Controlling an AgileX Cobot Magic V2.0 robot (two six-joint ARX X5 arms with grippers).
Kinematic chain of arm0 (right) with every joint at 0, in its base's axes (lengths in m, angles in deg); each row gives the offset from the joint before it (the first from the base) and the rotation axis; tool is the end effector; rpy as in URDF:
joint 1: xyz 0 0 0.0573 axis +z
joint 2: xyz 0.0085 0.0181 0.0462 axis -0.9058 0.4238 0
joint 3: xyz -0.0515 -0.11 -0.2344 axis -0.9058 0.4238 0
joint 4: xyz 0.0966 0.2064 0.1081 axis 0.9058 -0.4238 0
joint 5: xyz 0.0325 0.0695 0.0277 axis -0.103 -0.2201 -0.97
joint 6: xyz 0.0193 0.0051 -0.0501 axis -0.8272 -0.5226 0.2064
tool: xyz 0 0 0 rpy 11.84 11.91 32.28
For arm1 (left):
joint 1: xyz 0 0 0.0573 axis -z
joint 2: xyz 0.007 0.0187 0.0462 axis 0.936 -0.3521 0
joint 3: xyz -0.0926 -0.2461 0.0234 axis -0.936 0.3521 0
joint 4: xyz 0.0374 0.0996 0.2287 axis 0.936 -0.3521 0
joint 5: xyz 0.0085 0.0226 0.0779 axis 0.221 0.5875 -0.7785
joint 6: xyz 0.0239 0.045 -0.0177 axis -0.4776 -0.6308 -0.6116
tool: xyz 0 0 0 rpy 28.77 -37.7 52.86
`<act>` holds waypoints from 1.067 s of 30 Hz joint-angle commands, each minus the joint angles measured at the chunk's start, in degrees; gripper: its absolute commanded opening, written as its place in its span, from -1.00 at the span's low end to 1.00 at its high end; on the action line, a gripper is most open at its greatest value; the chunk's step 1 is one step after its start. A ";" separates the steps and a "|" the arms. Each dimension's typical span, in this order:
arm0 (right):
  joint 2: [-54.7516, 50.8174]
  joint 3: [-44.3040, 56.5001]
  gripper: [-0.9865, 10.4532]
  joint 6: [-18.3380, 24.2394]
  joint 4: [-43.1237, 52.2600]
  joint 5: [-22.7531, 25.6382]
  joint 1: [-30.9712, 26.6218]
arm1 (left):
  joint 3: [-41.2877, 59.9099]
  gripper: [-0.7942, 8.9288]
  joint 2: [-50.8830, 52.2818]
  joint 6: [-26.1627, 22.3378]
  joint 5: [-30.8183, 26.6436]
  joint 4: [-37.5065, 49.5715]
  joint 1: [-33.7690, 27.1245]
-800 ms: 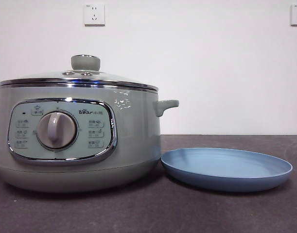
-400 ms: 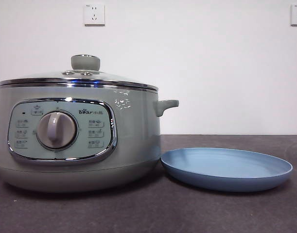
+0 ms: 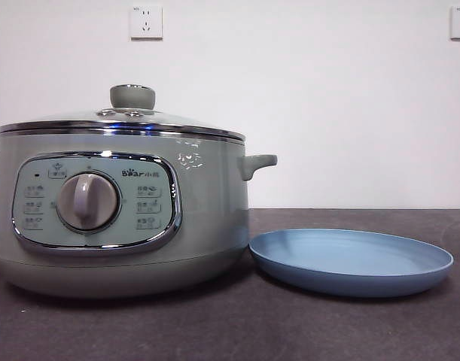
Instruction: Take the pumpkin out from the steamer,put the pumpkin in the blue plate,close the lid
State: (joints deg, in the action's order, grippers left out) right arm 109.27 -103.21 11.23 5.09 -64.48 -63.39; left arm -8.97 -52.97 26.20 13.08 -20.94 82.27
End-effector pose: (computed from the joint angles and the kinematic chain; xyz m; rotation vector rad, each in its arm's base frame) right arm 0.1653 0.0200 0.3551 0.2085 0.2984 0.5739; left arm 0.1920 -0.0569 0.3769 -0.1804 0.5051 -0.6366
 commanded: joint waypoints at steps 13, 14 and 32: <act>-0.09 -0.04 0.16 0.07 -2.19 -0.07 0.15 | -6.36 0.13 -19.06 -8.50 -21.27 -5.27 14.73; -0.09 -0.04 0.16 0.07 -2.25 -0.07 0.15 | -6.36 0.13 -19.93 -9.05 -21.46 -5.20 15.04; -0.09 -0.04 0.16 0.07 -2.64 -0.07 0.15 | -6.36 -0.85 -22.93 -10.97 -21.57 -5.73 15.67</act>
State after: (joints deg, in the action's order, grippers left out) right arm 109.24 -103.21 11.23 2.05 -64.48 -63.39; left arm -15.40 -75.79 16.10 -8.99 -26.91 97.75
